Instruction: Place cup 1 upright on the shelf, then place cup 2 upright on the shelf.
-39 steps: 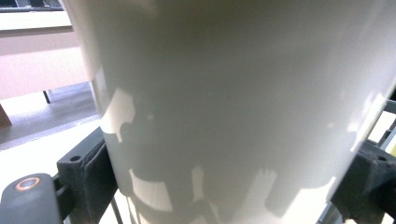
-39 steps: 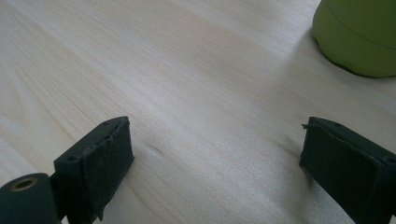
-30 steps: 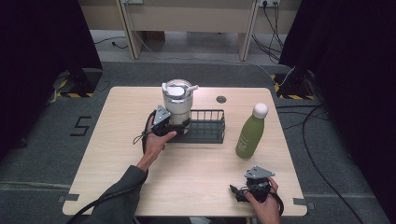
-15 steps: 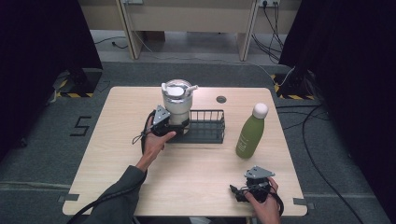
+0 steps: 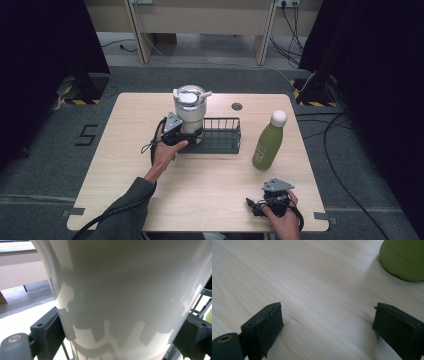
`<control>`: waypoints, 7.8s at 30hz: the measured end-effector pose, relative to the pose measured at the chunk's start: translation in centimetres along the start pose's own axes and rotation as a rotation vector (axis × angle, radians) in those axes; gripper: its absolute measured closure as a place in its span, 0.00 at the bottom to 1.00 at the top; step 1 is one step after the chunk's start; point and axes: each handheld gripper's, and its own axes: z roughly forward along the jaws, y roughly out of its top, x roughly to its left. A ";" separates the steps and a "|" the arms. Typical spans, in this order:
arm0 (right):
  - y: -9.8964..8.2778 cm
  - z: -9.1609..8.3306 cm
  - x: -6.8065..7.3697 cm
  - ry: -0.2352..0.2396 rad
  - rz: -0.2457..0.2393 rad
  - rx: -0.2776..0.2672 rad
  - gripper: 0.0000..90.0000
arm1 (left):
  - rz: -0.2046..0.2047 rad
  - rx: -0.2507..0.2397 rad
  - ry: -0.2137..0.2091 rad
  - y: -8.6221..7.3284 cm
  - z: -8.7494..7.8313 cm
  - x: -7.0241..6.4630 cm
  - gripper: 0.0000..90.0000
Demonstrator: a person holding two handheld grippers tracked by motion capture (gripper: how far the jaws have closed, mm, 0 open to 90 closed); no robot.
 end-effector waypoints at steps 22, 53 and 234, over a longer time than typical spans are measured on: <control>0.0 0.0 0.0 0.000 0.000 0.000 0.10 | 0.006 -0.008 -0.036 -0.1 -0.2 0.4 0.11; 0.0 0.0 0.0 0.000 -0.002 0.001 0.10 | 0.019 -0.024 -0.023 0.1 -0.9 0.2 0.11; -0.1 -0.5 0.0 -0.014 -0.011 -0.042 0.18 | 0.052 0.486 -0.142 -10.0 -15.9 -2.7 0.15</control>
